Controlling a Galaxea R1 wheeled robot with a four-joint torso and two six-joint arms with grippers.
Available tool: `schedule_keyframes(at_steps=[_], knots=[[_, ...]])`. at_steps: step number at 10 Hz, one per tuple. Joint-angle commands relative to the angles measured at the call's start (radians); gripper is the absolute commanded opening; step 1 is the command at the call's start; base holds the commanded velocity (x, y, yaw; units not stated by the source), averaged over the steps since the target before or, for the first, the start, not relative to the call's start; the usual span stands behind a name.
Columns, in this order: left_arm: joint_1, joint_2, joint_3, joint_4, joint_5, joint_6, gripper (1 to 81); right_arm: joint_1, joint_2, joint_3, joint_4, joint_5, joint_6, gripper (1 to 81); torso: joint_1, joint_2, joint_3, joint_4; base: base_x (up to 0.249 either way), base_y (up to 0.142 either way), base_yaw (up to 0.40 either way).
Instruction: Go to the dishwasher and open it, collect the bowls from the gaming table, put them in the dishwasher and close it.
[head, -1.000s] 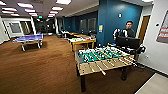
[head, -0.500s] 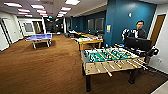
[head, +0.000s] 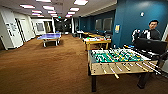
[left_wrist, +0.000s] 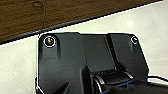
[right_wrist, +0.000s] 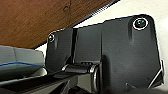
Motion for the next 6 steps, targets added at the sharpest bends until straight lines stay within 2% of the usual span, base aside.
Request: schedule_keyframes(at_steps=[1, 4, 5, 6], knots=[[-0.057, -0.011, 0.001, -0.006, 0.044, 0.001, 81.1, 0.051, -0.009, 0.009, -0.009, -0.048, -0.001, 81.1, 0.0, 0.0, 0.0, 0.0, 0.0, 0.0, 0.105], [-0.057, -0.008, -0.011, -0.008, 0.044, -0.004, 81.1, 0.049, -0.009, 0.005, -0.009, -0.048, -0.001, 81.1, 0.0, 0.0, 0.0, 0.0, 0.0, 0.0, 0.0], [-0.057, -0.008, -0.011, -0.008, 0.043, -0.004, 81.1, 0.049, -0.009, 0.005, -0.009, -0.048, -0.001, 81.1, 0.0, 0.0, 0.0, 0.0, 0.0, -0.081, 0.0], [-0.057, -0.007, -0.011, -0.008, 0.042, -0.004, 81.1, 0.048, -0.009, 0.004, -0.009, -0.048, -0.001, 81.1, 0.0, 0.0, 0.0, 0.0, 0.0, 0.0, 0.0]])
